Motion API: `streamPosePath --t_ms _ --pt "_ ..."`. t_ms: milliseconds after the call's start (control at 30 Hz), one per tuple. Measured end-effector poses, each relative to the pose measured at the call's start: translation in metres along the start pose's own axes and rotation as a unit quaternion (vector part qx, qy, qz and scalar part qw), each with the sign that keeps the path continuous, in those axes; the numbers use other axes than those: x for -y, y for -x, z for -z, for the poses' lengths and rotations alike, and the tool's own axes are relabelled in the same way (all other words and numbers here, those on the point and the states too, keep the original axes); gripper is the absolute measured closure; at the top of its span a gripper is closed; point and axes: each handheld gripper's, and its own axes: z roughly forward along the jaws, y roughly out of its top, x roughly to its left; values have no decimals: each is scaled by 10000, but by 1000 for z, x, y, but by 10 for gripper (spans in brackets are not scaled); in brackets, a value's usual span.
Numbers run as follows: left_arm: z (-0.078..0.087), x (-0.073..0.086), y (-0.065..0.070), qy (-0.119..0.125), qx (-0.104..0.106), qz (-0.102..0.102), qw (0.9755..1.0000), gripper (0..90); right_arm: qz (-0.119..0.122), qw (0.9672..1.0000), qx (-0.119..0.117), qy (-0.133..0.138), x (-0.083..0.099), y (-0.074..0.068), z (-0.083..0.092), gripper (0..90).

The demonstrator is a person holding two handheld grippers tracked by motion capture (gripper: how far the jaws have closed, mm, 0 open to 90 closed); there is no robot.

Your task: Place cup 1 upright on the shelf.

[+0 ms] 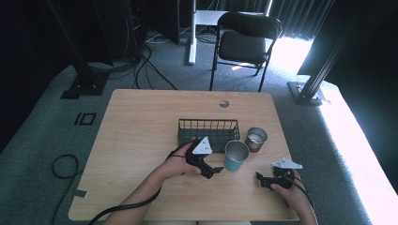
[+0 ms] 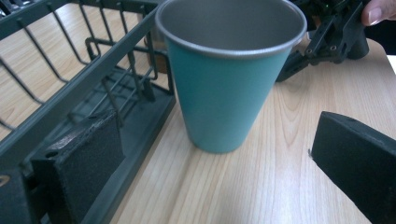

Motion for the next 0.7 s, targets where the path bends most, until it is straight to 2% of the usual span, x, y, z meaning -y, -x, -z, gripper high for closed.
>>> streamPosePath --t_ms 100,300,700 --pt "-7 -5 1 7 11 -44 10000 27 -1 10000 0 0 0 0 0 112" --pt "-19 -9 2 196 5 113 9997 27 -3 10000 2 1 0 0 0 113" --pt "-36 -13 3 298 75 124 9994 27 -2 10000 1 1 0 0 0 113"
